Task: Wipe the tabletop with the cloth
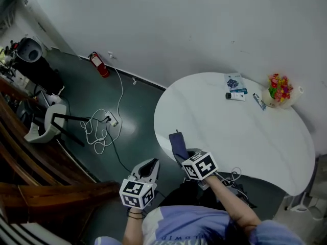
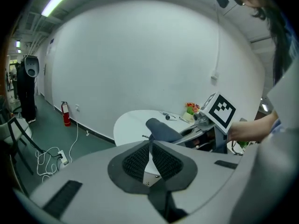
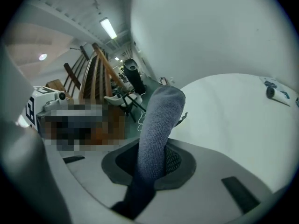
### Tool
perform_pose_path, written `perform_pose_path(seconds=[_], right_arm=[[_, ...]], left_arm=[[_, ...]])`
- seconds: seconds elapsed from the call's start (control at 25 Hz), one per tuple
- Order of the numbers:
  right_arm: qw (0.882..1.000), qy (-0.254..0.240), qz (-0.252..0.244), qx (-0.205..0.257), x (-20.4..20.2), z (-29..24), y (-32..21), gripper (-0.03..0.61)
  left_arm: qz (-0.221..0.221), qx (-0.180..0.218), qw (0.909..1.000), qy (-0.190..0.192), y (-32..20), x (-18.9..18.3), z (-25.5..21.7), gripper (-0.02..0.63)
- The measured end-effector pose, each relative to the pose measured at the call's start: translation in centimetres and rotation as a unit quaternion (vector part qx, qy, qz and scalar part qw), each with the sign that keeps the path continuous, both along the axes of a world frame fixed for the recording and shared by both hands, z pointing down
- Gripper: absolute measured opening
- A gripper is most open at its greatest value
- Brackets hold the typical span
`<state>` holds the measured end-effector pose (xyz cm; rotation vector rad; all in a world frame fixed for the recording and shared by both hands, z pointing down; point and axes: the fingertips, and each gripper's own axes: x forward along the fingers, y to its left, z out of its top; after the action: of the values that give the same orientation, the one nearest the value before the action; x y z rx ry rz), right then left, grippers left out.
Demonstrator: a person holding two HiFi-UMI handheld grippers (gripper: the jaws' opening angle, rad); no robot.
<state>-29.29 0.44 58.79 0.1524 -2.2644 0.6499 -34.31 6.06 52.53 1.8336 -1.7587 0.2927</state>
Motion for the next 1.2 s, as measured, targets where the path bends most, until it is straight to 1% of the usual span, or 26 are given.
perform_pose_path(seconds=[0.08, 0.2, 0.28, 0.36, 0.6, 0.8, 1.04, 1.2], right_arm=[[1.000, 0.003, -0.025, -0.002, -1.4, 0.5, 1.6, 0.061], [0.999, 0.027, -0.043, 0.008, -1.5, 2.1, 2.0, 0.061], [0.998, 0.046, -0.038, 0.013, -0.5, 3.2, 1.3, 0.061], [0.998, 0.063, -0.021, 0.013, 1.0, 4.3, 0.4, 0.061], [0.991, 0.119, 0.053, 0.010, 8.0, 6.3, -3.0, 0.061], [0.985, 0.141, 0.102, 0.009, 13.6, 7.0, -5.2, 0.061], [0.976, 0.151, 0.157, 0.013, 20.9, 7.0, -7.9, 0.061], [0.968, 0.153, 0.198, 0.010, 26.8, 6.8, -9.8, 0.061]], left_arm=[[-0.006, 0.002, 1.0000, 0.002, 0.6, -0.3, 0.0, 0.018], [-0.007, 0.003, 1.0000, 0.007, 0.9, -0.3, 0.2, 0.020], [-0.002, 0.002, 1.0000, 0.010, 0.9, 0.0, 0.5, 0.019], [0.007, 0.001, 0.9999, 0.013, 0.7, 0.4, 0.9, 0.020], [0.046, 0.006, 0.9987, 0.020, -1.6, 2.5, 1.1, 0.018], [0.086, 0.014, 0.9961, 0.018, -3.8, 5.0, 0.5, 0.018], [0.145, 0.016, 0.9893, 0.013, -7.1, 10.3, 0.2, 0.020], [0.182, 0.021, 0.9830, 0.013, -9.5, 15.3, -0.4, 0.020]])
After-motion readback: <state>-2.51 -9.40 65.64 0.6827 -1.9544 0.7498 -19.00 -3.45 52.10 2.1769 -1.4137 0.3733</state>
